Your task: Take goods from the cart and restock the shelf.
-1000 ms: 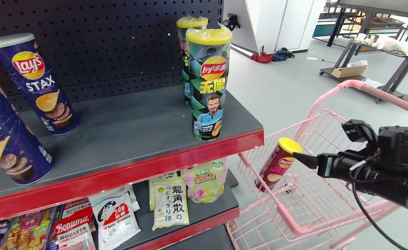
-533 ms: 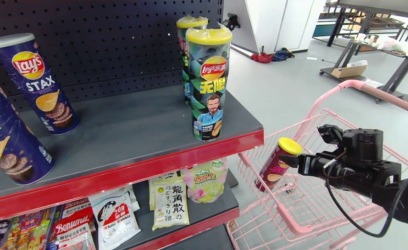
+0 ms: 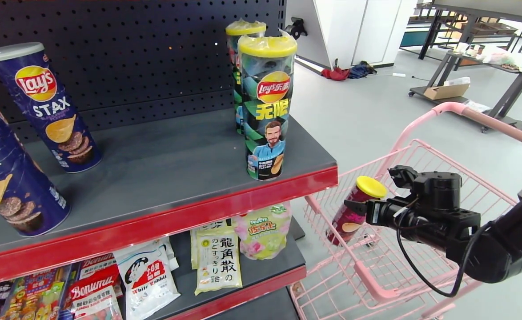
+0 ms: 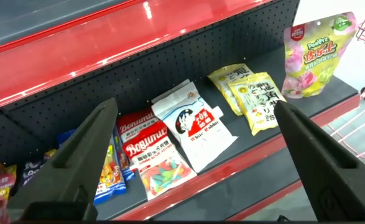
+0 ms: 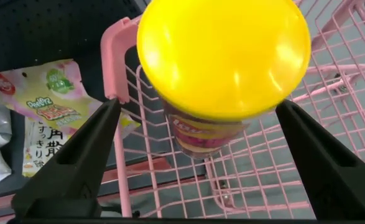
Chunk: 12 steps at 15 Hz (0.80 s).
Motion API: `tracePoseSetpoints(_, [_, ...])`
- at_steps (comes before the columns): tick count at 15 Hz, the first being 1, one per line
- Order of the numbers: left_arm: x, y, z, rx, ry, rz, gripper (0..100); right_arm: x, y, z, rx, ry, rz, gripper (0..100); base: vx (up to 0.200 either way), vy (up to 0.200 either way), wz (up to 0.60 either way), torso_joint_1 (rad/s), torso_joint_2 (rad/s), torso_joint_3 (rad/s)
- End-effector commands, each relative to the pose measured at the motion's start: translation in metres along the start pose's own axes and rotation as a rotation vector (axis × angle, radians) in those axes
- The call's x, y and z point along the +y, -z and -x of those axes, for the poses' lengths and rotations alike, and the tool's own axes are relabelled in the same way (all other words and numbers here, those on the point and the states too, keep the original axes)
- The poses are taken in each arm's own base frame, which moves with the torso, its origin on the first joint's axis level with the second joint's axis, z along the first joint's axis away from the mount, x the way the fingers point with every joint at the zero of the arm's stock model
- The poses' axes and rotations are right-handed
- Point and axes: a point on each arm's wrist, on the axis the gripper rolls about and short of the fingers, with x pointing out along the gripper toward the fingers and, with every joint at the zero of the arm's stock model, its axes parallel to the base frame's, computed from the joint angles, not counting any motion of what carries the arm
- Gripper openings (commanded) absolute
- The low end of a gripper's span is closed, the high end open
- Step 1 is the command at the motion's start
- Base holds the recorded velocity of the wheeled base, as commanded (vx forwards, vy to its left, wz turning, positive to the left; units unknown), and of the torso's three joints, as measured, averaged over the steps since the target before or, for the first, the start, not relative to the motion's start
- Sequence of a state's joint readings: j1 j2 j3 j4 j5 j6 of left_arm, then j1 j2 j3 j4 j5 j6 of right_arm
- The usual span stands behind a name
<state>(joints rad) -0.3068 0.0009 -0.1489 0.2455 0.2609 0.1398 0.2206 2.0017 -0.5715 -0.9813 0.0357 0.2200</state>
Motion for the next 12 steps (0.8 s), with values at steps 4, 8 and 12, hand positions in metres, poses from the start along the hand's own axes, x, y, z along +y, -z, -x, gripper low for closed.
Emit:
tracePoseSetpoints(4, [0.0, 0.0, 0.0, 0.002, -0.001, 0.0, 100, -0.001, 0.002, -0.015, 0.01, 0.001, -0.001, 100, 0.0, 0.0, 0.0, 0.0, 0.0, 0.0])
tracePoseSetpoints(8, [0.0, 0.0, 0.0, 0.0, -0.003, 0.0, 100, -0.001, 0.001, -0.027, 0.003, -0.002, -0.005, 100, 0.0, 0.0, 0.0, 0.0, 0.0, 0.0])
tracePoseSetpoints(12, [0.0, 0.0, 0.0, 0.0, -0.003, 0.0, 100, 0.0, 0.003, -0.034, -0.004, -0.007, -0.006, 0, 0.0, 0.0, 0.0, 0.0, 0.0, 0.0])
